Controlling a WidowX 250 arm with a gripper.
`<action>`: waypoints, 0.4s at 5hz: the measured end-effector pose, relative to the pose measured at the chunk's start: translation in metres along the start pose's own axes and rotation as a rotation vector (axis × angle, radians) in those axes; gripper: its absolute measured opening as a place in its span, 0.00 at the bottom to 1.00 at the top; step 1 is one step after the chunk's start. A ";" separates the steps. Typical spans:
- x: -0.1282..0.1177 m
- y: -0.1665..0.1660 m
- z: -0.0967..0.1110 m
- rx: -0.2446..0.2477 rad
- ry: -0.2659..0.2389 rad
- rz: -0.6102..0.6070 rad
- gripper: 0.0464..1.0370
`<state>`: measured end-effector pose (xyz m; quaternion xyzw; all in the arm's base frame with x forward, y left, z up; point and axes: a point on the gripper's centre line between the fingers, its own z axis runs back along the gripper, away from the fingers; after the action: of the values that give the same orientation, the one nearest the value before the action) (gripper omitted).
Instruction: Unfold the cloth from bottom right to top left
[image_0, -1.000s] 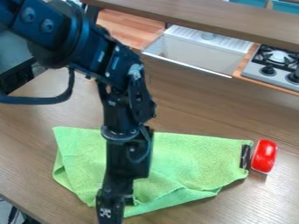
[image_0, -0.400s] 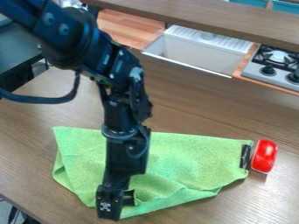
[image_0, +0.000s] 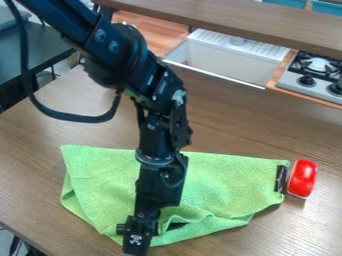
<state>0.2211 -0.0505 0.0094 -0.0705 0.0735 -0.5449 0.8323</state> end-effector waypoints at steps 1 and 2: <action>0.001 0.002 -0.001 0.003 0.001 -0.002 0.63; 0.002 0.003 -0.001 0.005 -0.004 -0.009 0.34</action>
<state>0.2237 -0.0511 0.0075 -0.0699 0.0703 -0.5489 0.8300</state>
